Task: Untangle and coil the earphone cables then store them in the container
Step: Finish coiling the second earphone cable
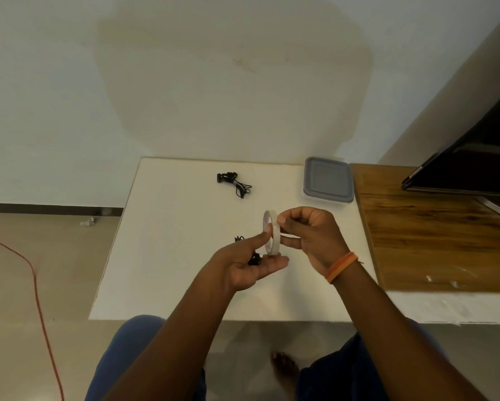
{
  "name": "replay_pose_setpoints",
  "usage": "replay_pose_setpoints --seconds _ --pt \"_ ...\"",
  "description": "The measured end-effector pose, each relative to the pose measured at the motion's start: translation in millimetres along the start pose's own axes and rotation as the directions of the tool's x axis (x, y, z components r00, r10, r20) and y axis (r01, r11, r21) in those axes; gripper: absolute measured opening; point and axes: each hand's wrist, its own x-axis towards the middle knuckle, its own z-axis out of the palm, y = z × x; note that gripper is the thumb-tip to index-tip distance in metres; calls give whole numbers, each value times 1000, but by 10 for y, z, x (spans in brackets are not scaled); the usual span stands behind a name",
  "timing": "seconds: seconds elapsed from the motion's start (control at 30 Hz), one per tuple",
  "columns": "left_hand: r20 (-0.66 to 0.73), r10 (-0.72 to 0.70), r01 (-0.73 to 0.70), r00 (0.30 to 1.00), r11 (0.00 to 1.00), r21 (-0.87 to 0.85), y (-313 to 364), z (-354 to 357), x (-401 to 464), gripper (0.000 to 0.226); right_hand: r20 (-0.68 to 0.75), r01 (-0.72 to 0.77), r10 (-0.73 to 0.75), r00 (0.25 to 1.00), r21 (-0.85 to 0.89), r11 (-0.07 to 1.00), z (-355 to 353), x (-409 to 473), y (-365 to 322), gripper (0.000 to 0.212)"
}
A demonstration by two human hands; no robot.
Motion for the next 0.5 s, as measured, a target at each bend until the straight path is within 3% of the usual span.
replay_pose_setpoints --seconds 0.17,0.23,0.27,0.37,0.43,0.5 --pt "-104 142 -145 984 989 -25 41 -63 3 17 -5 43 -43 999 -92 995 72 -53 22 9" --pt "-182 278 -261 943 959 113 106 -140 20 18 22 91 -88 996 -303 949 -5 -26 -16 6" --pt "-222 390 -344 894 913 220 139 -179 40 23 49 136 -128 991 -467 874 -58 -7 -24 5" --pt "-202 688 -481 697 658 579 212 -253 78 39 151 205 -140 979 -762 614 -116 28 -20 3" --pt "-97 801 -446 591 424 788 249 -297 148 35 158 198 -121 980 -805 559 -97 29 -6 5" --pt "3 867 -320 499 181 930 298 -383 230 28 150 196 -130 980 -832 519 -99 47 -30 5"
